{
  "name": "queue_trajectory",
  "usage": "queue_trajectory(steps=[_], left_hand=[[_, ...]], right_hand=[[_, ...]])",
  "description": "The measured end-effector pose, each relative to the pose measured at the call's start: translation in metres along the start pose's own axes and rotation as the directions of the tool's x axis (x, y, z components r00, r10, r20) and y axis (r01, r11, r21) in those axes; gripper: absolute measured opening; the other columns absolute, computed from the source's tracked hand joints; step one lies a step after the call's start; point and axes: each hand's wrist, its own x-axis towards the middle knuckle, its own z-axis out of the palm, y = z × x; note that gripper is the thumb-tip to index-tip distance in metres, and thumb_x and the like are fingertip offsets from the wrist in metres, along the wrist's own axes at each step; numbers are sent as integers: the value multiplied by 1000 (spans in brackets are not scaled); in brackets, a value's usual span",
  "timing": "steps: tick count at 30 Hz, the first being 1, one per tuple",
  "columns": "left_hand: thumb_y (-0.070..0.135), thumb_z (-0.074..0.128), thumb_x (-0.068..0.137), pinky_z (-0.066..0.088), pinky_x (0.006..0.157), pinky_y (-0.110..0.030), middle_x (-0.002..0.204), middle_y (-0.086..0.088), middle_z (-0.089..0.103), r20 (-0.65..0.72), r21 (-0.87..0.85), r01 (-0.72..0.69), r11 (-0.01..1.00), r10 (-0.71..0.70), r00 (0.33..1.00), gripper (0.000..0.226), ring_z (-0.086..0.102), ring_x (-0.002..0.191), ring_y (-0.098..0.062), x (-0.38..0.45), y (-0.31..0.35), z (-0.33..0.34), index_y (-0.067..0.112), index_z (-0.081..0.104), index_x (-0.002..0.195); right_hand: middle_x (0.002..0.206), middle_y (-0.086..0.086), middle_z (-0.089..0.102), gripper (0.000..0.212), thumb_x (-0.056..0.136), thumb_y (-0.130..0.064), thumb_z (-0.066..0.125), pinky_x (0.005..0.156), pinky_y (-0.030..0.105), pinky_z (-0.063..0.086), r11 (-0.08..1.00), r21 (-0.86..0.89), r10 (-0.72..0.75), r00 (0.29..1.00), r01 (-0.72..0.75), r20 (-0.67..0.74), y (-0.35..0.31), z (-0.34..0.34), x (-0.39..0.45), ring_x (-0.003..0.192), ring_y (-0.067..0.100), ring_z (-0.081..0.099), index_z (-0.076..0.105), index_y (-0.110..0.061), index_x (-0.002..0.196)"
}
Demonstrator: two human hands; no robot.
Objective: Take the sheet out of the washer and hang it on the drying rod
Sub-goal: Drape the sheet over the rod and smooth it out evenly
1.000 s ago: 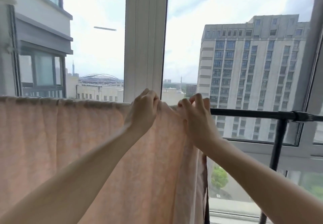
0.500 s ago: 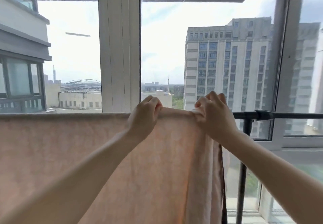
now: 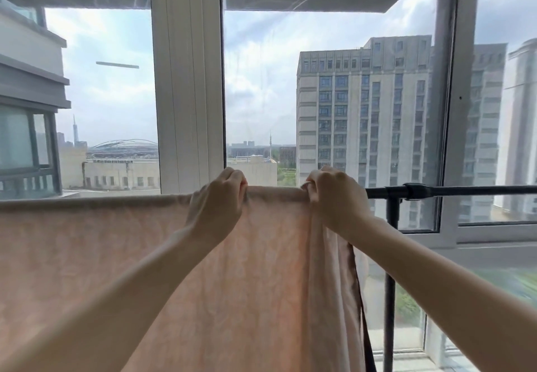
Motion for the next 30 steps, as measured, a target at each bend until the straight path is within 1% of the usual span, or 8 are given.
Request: queue_trajectory(steps=[6, 9, 11, 14, 17, 23, 26, 30], left_hand=[[21, 48, 99, 41, 67, -34, 90, 1, 60, -201, 24, 185, 983, -176, 964, 17, 58, 72, -25, -5, -28, -19, 13, 57, 88], [19, 46, 97, 46, 77, -40, 95, -2, 61, -157, 37, 282, 959, -273, 949, 16, 60, 84, -26, -6, -35, -19, 13, 58, 89], [20, 47, 96, 43, 88, -41, 108, 1, 62, -80, 64, 220, 974, -214, 973, 15, 58, 98, -23, -5, -25, -12, 15, 61, 100], [29, 51, 97, 40, 97, -37, 123, 7, 62, 32, -4, -21, 1000, 21, 999, 26, 57, 109, -14, -5, 2, 1, 22, 59, 121], [39, 52, 98, 51, 85, -34, 104, 8, 69, 86, -71, -142, 987, 148, 985, 25, 63, 92, -11, 0, 20, 12, 21, 66, 108], [25, 51, 99, 48, 60, -33, 81, 6, 63, 2, -128, -10, 992, 10, 1000, 14, 58, 65, -14, 4, 13, 15, 17, 52, 89], [27, 40, 103, 34, 58, -32, 79, 3, 58, -136, -83, 102, 991, -113, 984, 18, 52, 60, -19, 1, -3, 10, 18, 44, 88], [27, 40, 102, 47, 69, -40, 82, 2, 61, -95, -57, 105, 993, -110, 989, 17, 57, 65, -22, 3, -10, 14, 20, 45, 88]], right_hand=[[91, 7, 65, 24, 97, -13, 47, 71, 31, 51, 993, 93, 86, 983, -71, -165, 15, -7, 14, 84, 22, 61, 70, -7, 92], [91, 7, 66, 23, 96, -13, 49, 77, 32, 53, 990, 139, 47, 991, -29, -129, 17, -6, 15, 87, 21, 61, 71, -7, 91], [90, 5, 66, 23, 96, -14, 49, 78, 35, 53, 989, 145, 12, 996, 0, -83, 7, -2, 9, 91, 20, 59, 71, -8, 89], [91, 4, 67, 24, 97, -16, 48, 77, 35, 53, 990, 137, -7, 997, 17, -79, -3, 5, 2, 96, 19, 57, 70, -8, 89], [91, 2, 67, 24, 97, -16, 48, 79, 35, 52, 986, 164, 7, 997, 5, -74, -4, 1, 6, 95, 18, 56, 70, -10, 89], [92, 4, 67, 22, 97, -14, 51, 79, 34, 54, 986, 169, 12, 996, 3, -88, 9, -6, 10, 87, 18, 61, 71, -10, 91], [93, 6, 66, 21, 97, -11, 51, 80, 35, 54, 984, 178, 30, 993, -9, -117, 13, -12, 13, 84, 20, 61, 71, -7, 96], [94, 6, 65, 20, 97, -11, 51, 81, 32, 52, 985, 173, 23, 992, -1, -126, 15, -11, 10, 87, 20, 60, 71, -7, 97]])
